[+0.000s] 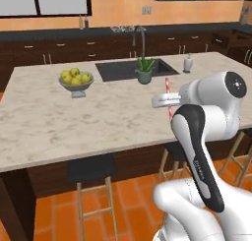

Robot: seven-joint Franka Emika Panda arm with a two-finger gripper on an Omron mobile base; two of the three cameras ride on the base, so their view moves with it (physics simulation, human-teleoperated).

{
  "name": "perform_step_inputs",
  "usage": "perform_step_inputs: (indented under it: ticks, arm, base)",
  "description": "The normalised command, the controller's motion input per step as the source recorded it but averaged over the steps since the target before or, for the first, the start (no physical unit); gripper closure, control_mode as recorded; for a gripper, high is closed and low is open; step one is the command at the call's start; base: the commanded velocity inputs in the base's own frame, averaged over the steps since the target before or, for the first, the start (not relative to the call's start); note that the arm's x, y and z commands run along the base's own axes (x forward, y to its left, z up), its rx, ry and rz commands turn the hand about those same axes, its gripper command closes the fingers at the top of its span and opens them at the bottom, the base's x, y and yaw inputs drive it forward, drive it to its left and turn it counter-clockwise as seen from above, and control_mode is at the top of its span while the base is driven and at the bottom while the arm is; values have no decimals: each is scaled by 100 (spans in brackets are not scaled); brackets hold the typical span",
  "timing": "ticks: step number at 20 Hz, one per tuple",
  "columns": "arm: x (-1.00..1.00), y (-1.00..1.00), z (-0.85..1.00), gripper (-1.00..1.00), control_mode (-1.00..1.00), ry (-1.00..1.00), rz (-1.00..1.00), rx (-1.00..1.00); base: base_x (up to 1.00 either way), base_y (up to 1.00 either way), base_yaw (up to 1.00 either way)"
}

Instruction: Take a straw from the drawer in front and place it inside the glass cup on the dining counter.

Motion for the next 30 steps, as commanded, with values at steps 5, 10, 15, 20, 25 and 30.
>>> perform_step_inputs:
  ticks: [5, 10, 15, 20, 25, 30]
  arm:
    - [0, 0, 0, 100, 100, 0, 0, 0]
    - [0, 0, 0, 100, 100, 0, 0, 0]
    - [0, 0, 0, 100, 100, 0, 0, 0]
    - [0, 0, 0, 100, 100, 0, 0, 0]
    - [0, 0, 0, 100, 100, 0, 0, 0]
    - [0, 0, 0, 100, 100, 0, 0, 0]
  base:
    - [48, 24, -11]
    - [37, 0, -6]
    - [45, -5, -4]
    - [51, -17, -5]
    - [41, -2, -5]
    - [24, 0, -4]
